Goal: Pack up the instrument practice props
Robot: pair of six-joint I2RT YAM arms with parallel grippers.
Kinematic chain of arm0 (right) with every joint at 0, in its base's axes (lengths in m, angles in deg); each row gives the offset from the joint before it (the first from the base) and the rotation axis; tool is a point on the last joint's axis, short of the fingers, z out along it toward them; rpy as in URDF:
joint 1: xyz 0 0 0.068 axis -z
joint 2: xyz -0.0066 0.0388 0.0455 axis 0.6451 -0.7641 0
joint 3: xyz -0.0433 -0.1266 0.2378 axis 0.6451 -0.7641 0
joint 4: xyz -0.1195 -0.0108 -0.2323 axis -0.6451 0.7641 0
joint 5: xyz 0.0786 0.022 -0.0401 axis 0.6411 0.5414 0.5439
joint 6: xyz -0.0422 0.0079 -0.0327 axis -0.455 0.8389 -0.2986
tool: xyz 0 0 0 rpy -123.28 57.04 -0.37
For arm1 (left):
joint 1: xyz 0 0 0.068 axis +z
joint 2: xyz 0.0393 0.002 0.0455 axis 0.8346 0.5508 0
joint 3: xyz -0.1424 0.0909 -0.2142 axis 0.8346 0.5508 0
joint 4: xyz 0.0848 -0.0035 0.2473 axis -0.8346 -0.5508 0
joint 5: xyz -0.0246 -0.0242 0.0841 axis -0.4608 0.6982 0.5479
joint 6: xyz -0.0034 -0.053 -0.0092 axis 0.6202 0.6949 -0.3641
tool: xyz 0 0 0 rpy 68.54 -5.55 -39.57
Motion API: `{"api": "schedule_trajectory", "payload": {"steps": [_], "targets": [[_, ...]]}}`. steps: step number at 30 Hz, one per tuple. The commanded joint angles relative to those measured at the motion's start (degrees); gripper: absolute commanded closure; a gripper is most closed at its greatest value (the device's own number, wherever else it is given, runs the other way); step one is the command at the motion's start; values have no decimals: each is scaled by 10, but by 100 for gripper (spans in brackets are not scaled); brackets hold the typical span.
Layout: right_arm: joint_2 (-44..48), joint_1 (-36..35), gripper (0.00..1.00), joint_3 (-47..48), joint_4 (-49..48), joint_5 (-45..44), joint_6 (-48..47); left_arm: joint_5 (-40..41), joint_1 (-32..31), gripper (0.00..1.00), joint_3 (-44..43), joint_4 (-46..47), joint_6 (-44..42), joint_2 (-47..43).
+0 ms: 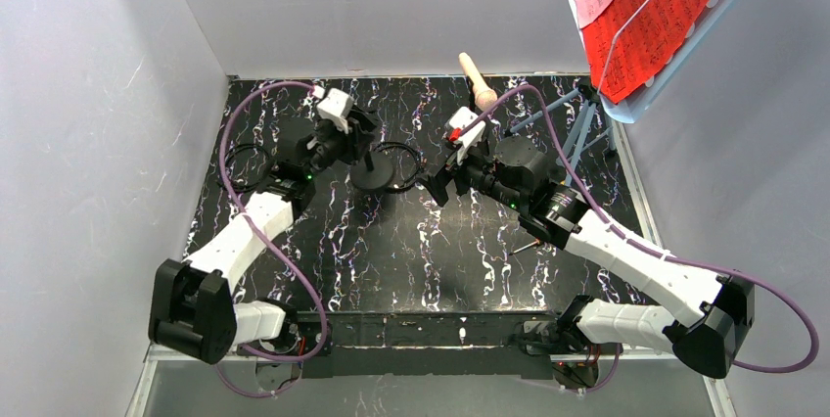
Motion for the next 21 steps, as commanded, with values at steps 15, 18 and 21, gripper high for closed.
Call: {"api": "schedule_trajectory", "payload": {"steps": [15,18,21], "targets": [[12,-1,1,20,-11,7,-7,356,276,100,0,-196,29,-180],[18,-1,1,16,-9,11,-10,399,327,100,18,-197,47,-180],[23,0,1,15,-5,12,-14,434,367,100,38,-179,69,-176]]}}
